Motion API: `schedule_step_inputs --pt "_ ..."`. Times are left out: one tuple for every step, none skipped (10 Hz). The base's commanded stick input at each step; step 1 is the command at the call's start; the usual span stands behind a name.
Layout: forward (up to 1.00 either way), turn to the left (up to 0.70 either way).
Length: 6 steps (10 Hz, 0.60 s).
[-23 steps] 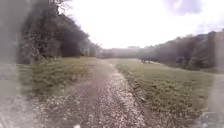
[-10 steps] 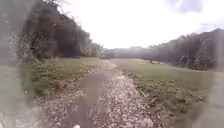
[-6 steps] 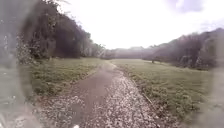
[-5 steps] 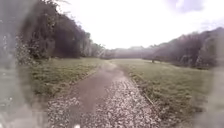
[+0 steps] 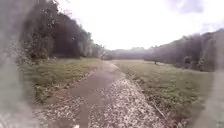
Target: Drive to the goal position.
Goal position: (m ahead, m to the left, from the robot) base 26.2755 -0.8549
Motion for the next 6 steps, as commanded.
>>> schedule_step_inputs --pt "0.7 0.01" --pt "0.7 0.01" --pt "0.7 0.01" --pt "0.7 0.01" --pt "0.7 0.01" --pt "0.7 0.01"
